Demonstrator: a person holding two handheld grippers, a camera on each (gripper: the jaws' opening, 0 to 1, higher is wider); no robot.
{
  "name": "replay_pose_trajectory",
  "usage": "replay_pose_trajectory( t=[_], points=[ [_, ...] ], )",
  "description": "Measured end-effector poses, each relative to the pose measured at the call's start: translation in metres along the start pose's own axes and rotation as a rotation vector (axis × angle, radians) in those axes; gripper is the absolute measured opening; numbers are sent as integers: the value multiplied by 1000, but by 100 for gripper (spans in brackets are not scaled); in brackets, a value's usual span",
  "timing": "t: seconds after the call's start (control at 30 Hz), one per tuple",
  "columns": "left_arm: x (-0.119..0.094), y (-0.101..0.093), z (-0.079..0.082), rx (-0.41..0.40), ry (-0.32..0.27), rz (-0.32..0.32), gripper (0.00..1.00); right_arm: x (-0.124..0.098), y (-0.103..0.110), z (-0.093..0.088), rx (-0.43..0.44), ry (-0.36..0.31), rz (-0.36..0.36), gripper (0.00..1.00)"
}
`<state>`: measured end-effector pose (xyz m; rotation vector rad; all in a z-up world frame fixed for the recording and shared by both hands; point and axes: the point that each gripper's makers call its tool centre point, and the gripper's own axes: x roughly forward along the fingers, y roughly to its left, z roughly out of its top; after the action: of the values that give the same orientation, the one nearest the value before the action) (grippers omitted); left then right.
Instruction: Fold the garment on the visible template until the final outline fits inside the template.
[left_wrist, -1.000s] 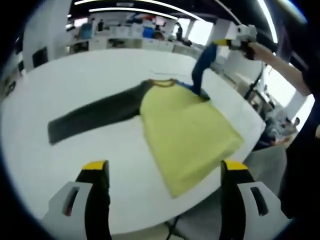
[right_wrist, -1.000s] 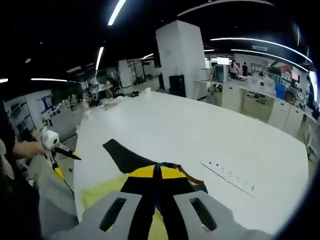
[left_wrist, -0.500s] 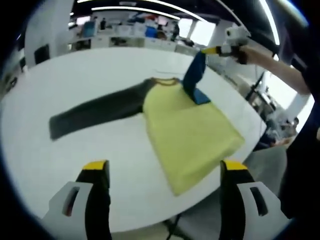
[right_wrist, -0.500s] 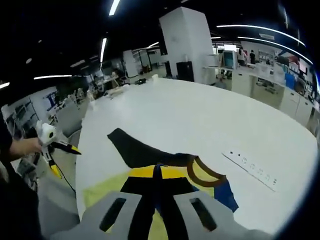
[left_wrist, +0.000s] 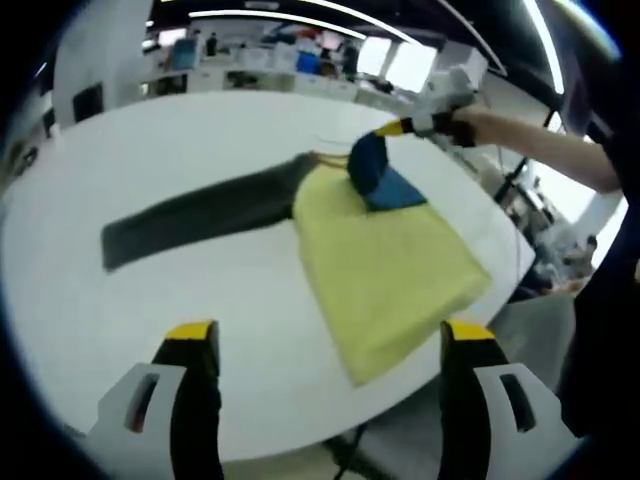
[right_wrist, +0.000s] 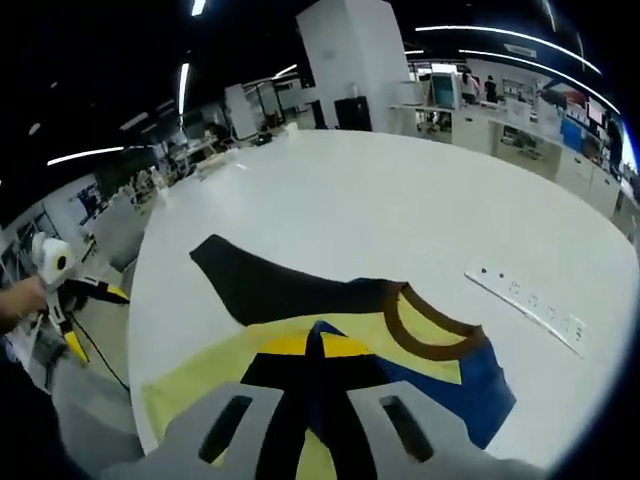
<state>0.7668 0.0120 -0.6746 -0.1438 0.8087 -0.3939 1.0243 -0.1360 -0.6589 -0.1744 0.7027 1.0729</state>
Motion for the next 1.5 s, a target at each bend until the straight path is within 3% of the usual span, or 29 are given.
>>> replay_pose_trajectory(
  t=[0.37,0.7,1.13,1.5],
  points=[
    [0,7,-6,-14,8,3,87,50,-5,-10,107,27,-31,2],
    [1,10,-4,-10,5,-3,87,81,27,-29,225,38,-34,2],
    [-2,20,-17,-32,15,7,87,97,44,-29,261,37,-44,3],
    [5,20,-15,-31,9,-5,87,109,53,-25,261,44,-26,8]
  ],
)
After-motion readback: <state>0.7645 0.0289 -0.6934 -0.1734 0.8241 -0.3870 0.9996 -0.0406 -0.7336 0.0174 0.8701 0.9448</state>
